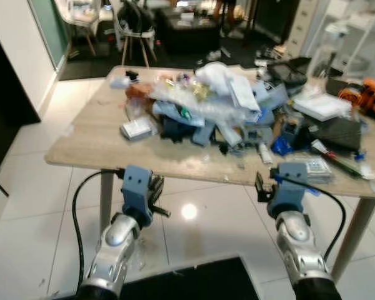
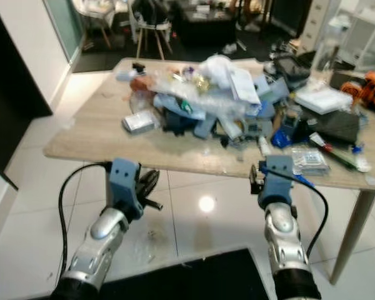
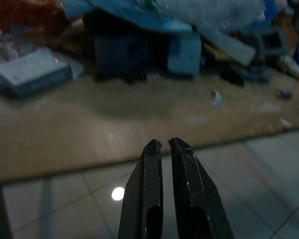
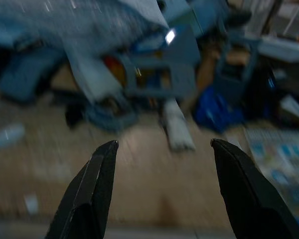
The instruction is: Picking trash to rubbish bin
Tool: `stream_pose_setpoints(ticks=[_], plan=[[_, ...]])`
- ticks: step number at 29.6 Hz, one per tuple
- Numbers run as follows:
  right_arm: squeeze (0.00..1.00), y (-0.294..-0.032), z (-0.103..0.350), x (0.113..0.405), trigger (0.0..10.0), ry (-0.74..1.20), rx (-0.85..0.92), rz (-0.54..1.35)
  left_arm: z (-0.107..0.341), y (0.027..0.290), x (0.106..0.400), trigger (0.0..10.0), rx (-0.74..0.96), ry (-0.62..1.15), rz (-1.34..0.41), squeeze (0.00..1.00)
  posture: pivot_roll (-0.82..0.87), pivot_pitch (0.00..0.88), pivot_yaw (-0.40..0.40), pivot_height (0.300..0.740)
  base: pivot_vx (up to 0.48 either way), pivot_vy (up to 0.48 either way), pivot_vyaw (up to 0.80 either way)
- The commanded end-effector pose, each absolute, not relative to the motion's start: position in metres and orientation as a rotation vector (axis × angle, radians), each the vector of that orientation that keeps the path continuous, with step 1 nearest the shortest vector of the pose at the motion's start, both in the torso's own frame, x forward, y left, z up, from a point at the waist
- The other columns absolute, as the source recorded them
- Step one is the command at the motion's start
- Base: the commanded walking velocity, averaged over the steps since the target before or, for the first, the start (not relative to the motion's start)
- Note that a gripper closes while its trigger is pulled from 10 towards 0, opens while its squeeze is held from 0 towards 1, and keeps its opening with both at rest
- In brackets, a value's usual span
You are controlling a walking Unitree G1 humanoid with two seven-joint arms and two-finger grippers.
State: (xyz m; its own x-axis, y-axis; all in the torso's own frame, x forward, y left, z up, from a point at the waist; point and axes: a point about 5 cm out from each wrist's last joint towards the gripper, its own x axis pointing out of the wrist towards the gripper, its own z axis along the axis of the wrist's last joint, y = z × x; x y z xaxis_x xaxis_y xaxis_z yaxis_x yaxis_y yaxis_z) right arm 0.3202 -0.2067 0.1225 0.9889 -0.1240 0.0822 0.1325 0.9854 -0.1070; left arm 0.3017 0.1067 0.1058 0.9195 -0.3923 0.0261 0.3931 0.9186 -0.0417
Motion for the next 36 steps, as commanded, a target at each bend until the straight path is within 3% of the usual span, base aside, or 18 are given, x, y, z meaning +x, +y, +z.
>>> stream_pose_setpoints(ticks=[1, 9, 21, 36], plan=[[0.00, -0.203, 0.117, 0.319, 10.0, -0.047, -0.098, -0.120, 0.109, 0.107, 0.299, 10.0, -0.056, -0.038, -0.430, 0.00, -0.05, 0.070, 0.024, 0.740, 0.401, 0.000, 0.00], [0.00, -0.198, 0.109, 0.314, 10.0, -0.024, -0.086, -0.118, 0.112, 0.104, 0.296, 10.0, -0.065, -0.052, -0.469, 0.00, -0.05, 0.072, 0.026, 0.740, 0.397, 0.000, 0.00], [0.00, -0.190, 0.105, 0.310, 10.0, -0.006, -0.079, -0.096, 0.114, 0.104, 0.294, 10.0, -0.054, -0.064, -0.477, 0.00, -0.05, 0.075, 0.028, 0.740, 0.000, 0.000, 0.00], [0.00, -0.180, 0.100, 0.307, 10.0, 0.009, -0.072, -0.079, 0.114, 0.102, 0.294, 10.0, -0.050, -0.063, -0.491, 0.00, -0.05, 0.063, 0.030, 0.740, 0.000, -0.446, 0.00]])
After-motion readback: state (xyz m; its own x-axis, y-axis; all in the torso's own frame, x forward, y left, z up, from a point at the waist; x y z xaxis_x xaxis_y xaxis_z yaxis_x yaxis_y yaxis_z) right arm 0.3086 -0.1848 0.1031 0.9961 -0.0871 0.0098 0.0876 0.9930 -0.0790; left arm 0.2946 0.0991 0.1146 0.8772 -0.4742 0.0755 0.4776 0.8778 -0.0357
